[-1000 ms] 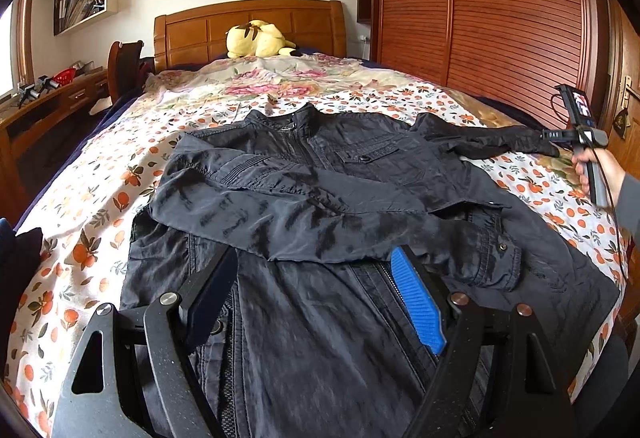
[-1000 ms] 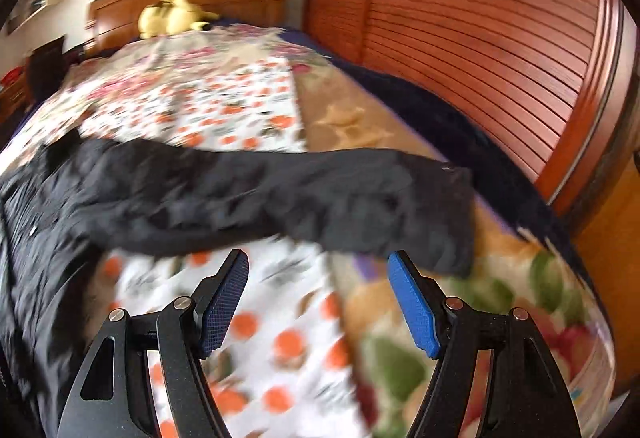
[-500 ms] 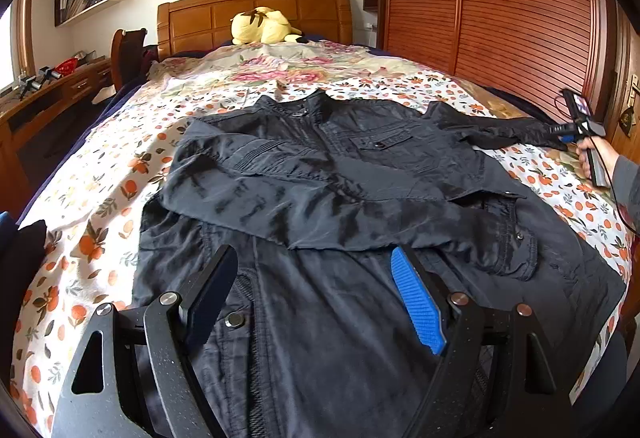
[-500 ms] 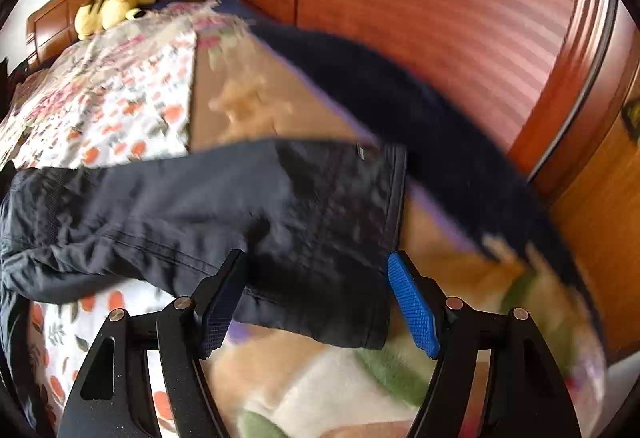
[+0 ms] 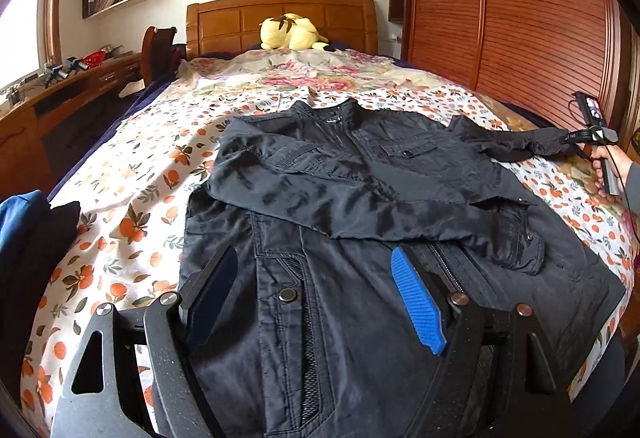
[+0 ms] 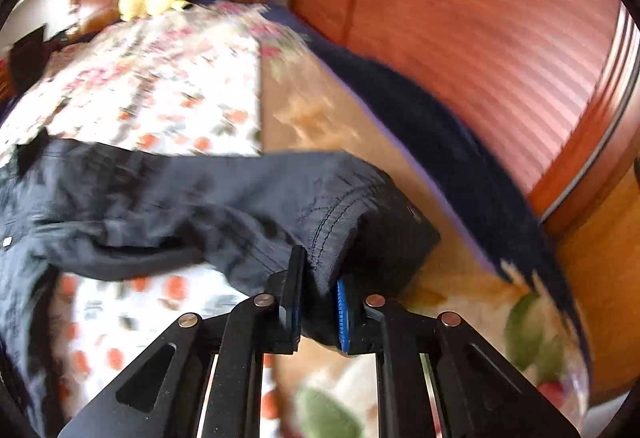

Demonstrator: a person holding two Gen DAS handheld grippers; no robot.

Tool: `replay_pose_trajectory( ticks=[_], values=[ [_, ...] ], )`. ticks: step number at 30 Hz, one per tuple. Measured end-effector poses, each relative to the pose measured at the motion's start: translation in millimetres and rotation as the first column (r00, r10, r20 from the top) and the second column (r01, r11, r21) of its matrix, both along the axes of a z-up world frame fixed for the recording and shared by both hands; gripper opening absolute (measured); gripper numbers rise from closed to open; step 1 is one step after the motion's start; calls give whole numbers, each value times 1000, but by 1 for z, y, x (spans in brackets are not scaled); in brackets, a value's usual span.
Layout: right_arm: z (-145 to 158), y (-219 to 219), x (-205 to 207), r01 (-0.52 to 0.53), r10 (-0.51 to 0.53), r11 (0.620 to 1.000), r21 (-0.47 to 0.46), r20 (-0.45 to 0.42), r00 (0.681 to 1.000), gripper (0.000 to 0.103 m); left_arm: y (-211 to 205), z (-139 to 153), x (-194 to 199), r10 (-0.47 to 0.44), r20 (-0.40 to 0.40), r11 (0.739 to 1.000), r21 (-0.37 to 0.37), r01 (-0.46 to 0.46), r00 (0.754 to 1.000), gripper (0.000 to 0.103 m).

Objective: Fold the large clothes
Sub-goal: 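Lift the sleeve and fold it across the jacket front with the right tool, release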

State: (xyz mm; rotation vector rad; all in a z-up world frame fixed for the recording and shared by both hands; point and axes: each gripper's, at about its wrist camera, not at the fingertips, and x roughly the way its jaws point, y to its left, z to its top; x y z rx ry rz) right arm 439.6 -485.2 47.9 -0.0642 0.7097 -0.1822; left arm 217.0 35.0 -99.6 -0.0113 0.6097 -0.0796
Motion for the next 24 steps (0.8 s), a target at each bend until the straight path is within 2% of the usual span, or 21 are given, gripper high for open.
replay_pose_trajectory(
  ticks=[5,9,12,19,24],
  values=[
    [54,60,-33,-117,123,991,-60,99,987,12,8,10,-9,-3,32,999,-32,4,999,80],
    [91,115,-61,-214,230,970,-112,155,961,12,9,17,-18,-12,59,1000,-27,13,998,80],
    [106,156,-78,-277,301,949,-150,178,937,12,10,18,-23,-21,64,999,-26,23,998,80],
    [131,241,-120,-420,457,886,-198,221,861,12,24,21,-35,-8,73,999,-35,10,997,80],
    [147,295,-149,-529,569,822,-211,254,782,12,37,23,-40,18,80,999,-47,-14,997,80]
  ],
)
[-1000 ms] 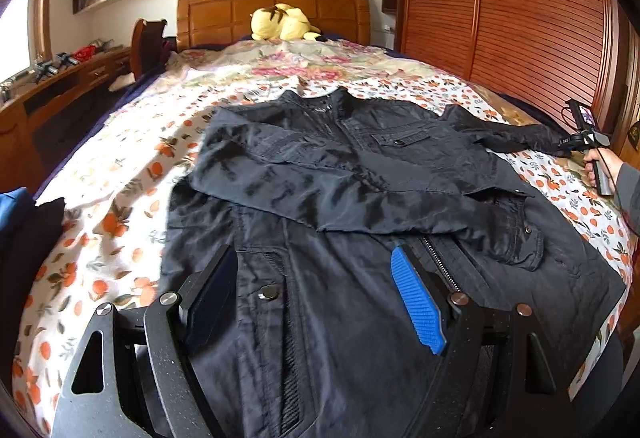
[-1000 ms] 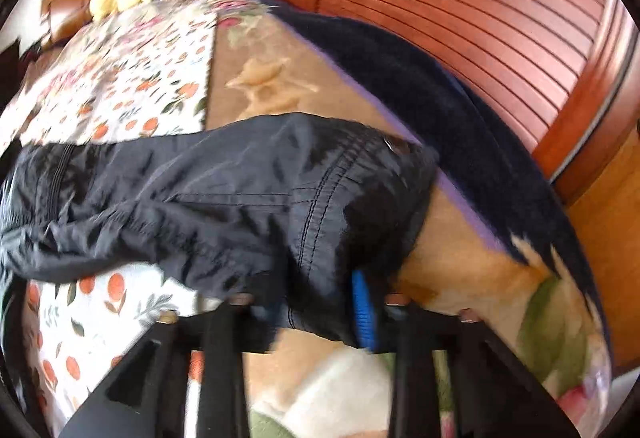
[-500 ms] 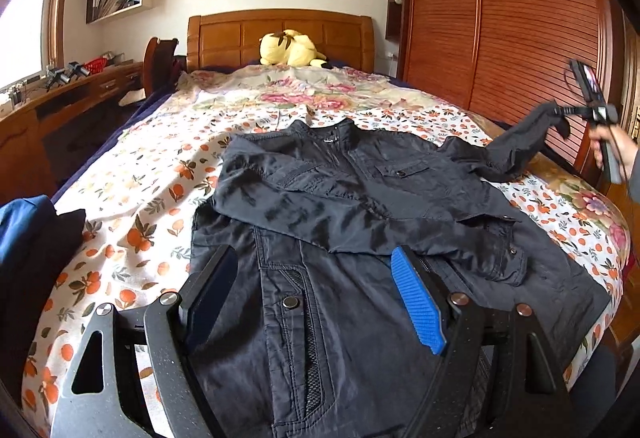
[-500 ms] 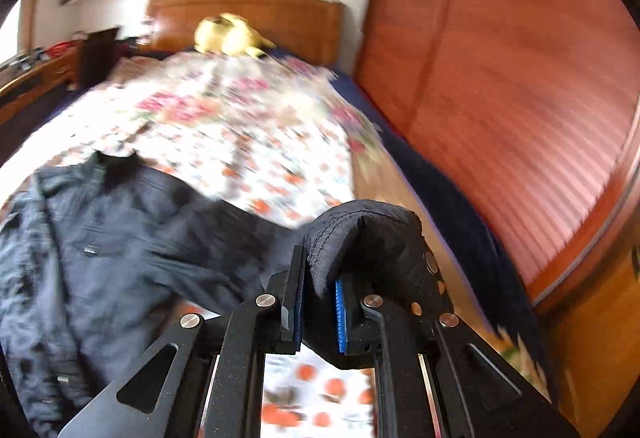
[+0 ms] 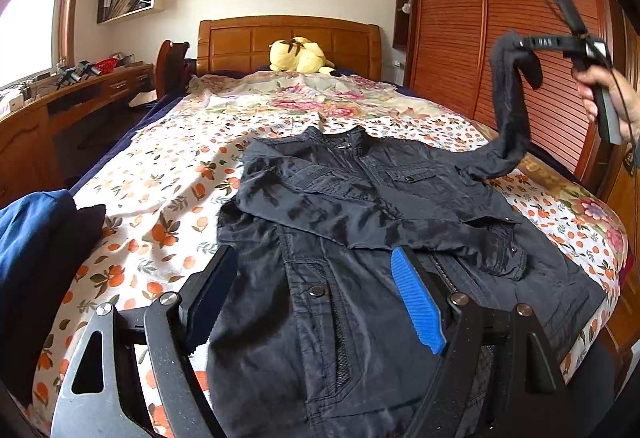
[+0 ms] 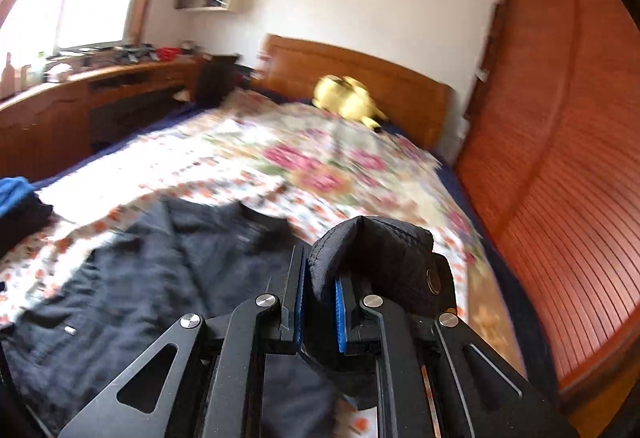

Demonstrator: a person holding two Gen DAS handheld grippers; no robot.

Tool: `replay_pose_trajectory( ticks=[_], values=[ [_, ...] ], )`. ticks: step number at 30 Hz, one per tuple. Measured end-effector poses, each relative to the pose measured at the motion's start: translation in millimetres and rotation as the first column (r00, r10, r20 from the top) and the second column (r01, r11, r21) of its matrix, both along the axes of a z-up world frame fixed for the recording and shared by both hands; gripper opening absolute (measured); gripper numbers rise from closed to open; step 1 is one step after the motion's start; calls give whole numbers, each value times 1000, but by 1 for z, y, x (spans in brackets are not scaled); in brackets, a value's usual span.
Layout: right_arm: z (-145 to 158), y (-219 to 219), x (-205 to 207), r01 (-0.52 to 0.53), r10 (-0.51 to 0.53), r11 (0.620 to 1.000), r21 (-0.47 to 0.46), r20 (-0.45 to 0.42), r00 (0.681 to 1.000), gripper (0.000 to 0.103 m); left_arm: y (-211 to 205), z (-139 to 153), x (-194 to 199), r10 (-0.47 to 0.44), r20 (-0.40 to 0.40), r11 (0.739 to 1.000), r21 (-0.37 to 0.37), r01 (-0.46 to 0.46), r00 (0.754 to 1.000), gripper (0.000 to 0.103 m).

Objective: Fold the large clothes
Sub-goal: 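Lift the sleeve and fold it across the jacket front with the right tool, release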

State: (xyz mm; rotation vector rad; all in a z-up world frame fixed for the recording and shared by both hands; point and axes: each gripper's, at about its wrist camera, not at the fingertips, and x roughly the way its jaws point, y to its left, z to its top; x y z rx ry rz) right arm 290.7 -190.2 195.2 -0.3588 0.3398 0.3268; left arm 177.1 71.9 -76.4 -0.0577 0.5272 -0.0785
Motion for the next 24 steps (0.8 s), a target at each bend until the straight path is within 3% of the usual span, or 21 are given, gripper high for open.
replay_pose_trajectory(
  ticks=[7,11,15,18,20,24],
  values=[
    [-13,54,-50,-203,203,979,-2,-33,979,12,15,2,-4,25,9,999,-20,-25,1000,80],
    [-53,65,-65,-264,260,964,-26,-107,960,12,16,2,-7,23,17,1000,-16,-22,1000,80],
    [-93,63,-52,-248,236,969,-22,-225,945,12,17,0,-6,28,10,1000,-15,-28,1000,80],
    [-104,62,-38,-218,204,975,-28,-252,946,27,16,-1,-5,29,5,1000,-8,-29,1000,80],
    [-102,53,-37,-210,205,978,8,-245,947,43,15,-2,-5,28,6,1000,-5,-28,1000,80],
    [-118,37,-30,-167,176,984,59,-257,950,54,10,-5,-2,16,-4,1000,0,-16,1000,80]
  ],
)
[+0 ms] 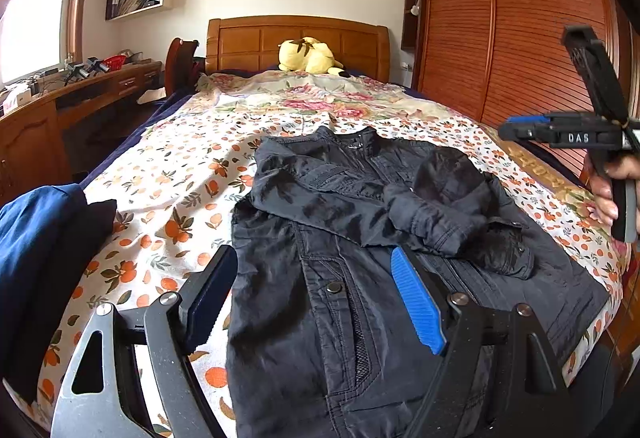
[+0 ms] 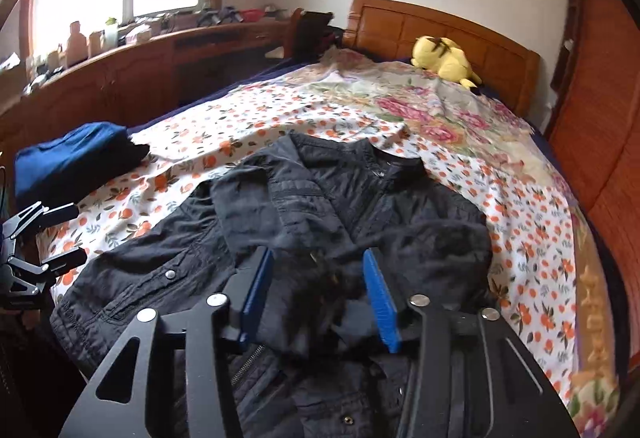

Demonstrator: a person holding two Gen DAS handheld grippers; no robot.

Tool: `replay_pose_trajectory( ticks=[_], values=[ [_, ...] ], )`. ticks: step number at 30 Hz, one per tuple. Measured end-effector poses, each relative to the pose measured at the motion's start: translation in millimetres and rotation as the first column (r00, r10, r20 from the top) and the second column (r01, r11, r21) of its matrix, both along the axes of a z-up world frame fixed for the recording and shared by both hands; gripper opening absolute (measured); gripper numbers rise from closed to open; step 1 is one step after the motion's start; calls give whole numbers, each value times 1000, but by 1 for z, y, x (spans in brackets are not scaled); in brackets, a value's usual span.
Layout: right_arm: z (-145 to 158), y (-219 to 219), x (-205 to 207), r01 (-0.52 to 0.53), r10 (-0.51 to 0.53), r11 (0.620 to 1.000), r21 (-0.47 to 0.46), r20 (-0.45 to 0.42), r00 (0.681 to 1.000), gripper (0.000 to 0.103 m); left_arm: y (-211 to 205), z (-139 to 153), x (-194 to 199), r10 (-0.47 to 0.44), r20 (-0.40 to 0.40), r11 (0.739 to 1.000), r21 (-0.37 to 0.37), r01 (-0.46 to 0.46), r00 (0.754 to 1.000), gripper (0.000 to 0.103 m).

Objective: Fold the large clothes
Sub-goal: 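Lift the sleeve and fold it across the jacket front with the right tool, release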

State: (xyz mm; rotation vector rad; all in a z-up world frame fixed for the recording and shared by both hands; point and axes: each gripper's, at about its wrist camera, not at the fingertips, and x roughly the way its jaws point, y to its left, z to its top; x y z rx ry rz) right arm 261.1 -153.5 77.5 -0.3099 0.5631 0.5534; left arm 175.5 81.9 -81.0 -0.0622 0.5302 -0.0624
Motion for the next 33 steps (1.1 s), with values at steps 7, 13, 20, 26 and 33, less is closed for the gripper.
replay_pose_trajectory(
  ticks=[7,13,20,26,33],
  values=[
    [-70,-27,19,117,-115,993,5,-138,984,54,-16,-5,2,-31,-9,999,29,31,999,80],
    [-108,-33,41,168,-165,986,-3,-211,963,54,-31,-13,6,-64,-30,997,41,66,997,80],
    [-133,-28,46,182,-183,983,-17,-172,968,55,-49,-25,13,-92,-68,992,77,97,993,80],
    [-142,-8,43,185,-194,979,-91,-102,976,60,-60,-31,22,-110,-105,991,68,117,988,80],
    [-145,-12,37,182,-187,981,-63,-94,978,60,-72,-21,42,-101,-119,993,50,108,988,80]
  ],
)
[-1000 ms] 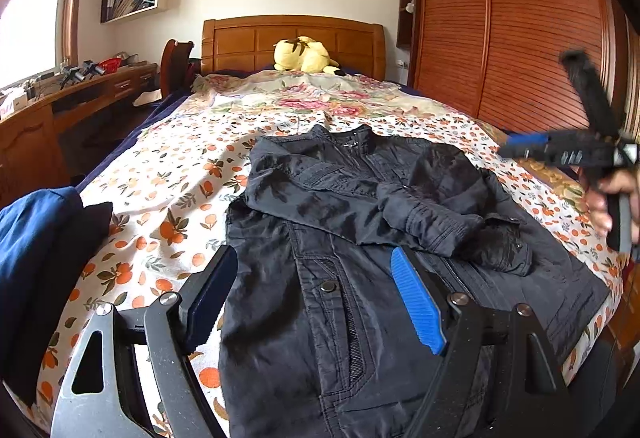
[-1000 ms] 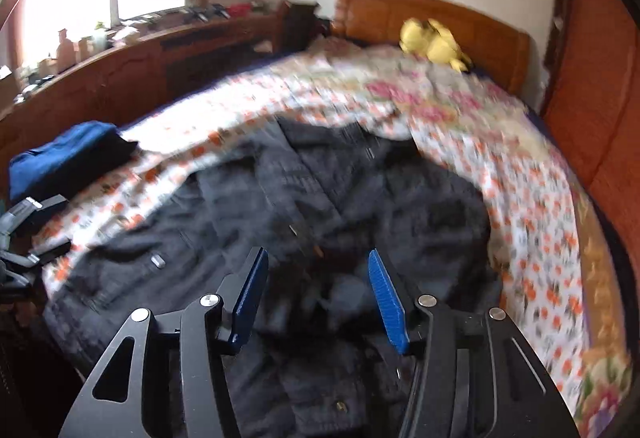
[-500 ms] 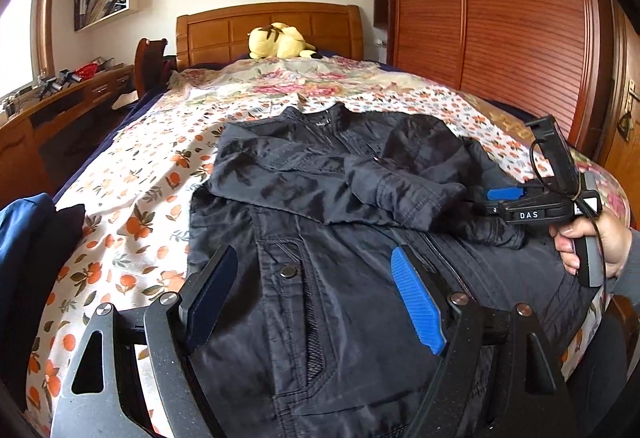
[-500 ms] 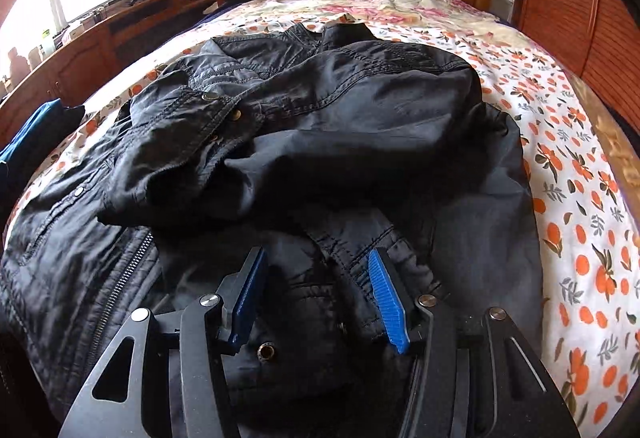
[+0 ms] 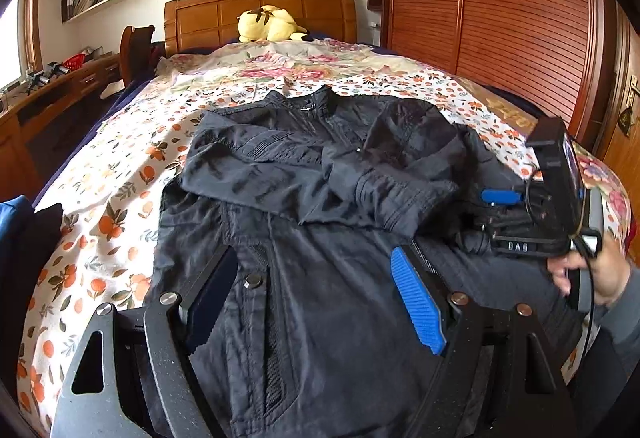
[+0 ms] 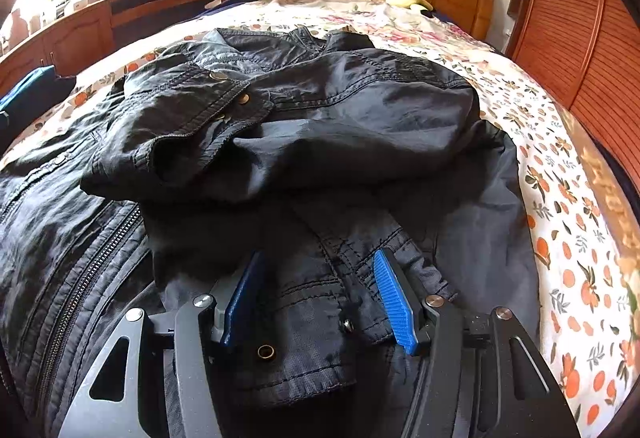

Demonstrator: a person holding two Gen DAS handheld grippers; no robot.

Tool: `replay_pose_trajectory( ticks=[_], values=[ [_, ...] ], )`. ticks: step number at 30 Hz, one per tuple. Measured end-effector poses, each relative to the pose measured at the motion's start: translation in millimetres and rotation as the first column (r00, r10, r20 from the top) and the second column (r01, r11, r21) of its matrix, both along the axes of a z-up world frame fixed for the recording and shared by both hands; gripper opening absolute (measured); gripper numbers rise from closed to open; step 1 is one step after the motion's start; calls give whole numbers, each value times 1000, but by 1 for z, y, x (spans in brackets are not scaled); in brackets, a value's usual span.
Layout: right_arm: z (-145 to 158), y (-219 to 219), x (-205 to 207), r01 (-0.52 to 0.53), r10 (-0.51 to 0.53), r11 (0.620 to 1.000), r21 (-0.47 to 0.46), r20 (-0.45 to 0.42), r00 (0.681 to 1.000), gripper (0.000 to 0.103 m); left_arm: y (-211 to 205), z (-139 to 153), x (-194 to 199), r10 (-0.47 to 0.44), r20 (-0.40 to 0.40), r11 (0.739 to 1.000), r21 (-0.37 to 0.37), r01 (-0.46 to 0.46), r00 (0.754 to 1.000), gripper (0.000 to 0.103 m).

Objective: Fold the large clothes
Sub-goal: 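Lift the sleeve and fold it across the jacket front with the right tool, release, then grasp the jacket edge beside the folded sleeves with the left tool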

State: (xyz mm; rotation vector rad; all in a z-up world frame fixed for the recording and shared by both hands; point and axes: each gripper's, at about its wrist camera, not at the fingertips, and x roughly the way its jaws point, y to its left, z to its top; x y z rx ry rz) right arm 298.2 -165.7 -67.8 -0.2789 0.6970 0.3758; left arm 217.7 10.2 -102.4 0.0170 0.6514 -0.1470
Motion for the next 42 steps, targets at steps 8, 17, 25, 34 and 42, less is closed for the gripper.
replay_pose_trajectory(
  ticks=[8,17,25,34,42],
  values=[
    [22,-29,-34,-17,13,997,73,50,999,60,-35,10,41,-65,-29,996,-64,63,997,80],
    [49,-65,-62,26,-38,990,138,87,996,60,-99,-1,82,-189,-98,982,-23,188,977,66],
    [59,-87,-72,65,-86,976,208,96,992,60,-119,-22,83,-195,-159,971,111,213,968,66],
    [57,-83,-71,67,-85,976,205,79,993,60,-105,-23,81,-145,-155,961,213,176,977,9],
    [49,-84,-64,99,-113,977,191,63,992,60,-55,18,44,-17,11,984,178,14,1000,6]
  ],
)
